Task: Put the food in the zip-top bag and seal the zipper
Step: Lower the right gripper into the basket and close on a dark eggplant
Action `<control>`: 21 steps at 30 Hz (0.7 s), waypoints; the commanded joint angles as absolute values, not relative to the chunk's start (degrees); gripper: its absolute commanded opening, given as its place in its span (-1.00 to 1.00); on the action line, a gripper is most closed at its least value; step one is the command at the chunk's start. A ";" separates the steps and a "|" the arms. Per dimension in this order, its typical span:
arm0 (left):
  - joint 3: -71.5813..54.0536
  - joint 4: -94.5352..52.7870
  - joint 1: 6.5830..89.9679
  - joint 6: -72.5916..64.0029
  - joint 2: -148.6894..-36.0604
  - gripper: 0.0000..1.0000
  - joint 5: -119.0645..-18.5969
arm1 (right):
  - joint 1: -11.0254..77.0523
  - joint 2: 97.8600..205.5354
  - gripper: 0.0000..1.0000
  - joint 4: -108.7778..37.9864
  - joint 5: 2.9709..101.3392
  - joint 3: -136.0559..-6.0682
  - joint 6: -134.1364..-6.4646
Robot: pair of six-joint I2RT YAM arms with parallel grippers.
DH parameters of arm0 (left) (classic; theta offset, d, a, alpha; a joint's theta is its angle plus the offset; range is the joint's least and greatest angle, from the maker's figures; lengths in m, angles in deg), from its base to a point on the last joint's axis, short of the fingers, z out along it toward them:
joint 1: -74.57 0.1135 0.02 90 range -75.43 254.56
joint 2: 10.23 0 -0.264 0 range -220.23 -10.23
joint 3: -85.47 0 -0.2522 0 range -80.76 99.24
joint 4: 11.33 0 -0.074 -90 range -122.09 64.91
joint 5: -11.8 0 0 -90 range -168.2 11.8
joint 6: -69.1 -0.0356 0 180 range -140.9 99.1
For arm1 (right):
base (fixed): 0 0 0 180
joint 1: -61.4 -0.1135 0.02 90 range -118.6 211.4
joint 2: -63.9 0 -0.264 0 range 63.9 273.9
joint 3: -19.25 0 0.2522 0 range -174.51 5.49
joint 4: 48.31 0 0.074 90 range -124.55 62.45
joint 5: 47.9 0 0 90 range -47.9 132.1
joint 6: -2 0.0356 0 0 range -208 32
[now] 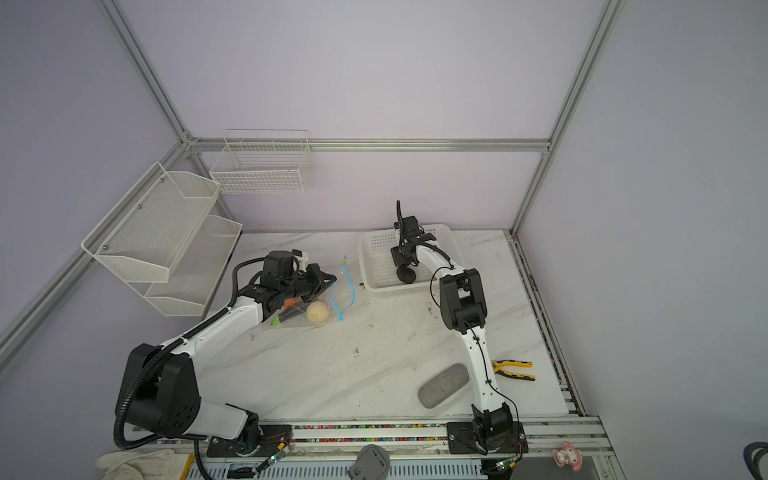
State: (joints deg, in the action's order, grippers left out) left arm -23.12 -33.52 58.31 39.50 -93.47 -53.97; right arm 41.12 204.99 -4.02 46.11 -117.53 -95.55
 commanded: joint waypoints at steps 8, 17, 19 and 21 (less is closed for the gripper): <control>-20.80 -32.74 58.22 38.25 -90.76 -1.00 -54.28 | 41.27 200.65 0.11 -6.22 46.91 -114.81 -95.18; -21.81 -33.44 58.22 38.29 -88.45 -1.00 -55.25 | 41.24 196.25 0.07 -8.44 47.70 -110.71 -94.17; -22.09 -33.43 58.21 38.41 -88.45 -1.00 -55.35 | 41.19 195.32 0.06 -8.57 47.99 -110.14 -94.18; -22.21 -33.33 58.17 38.43 -88.62 -1.00 -55.39 | 41.23 194.15 0.06 -9.06 48.33 -108.98 -94.17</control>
State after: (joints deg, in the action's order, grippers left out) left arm -23.14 -34.02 58.31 39.50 -89.76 -55.09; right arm 41.15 198.33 -7.28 47.34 -110.01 -94.46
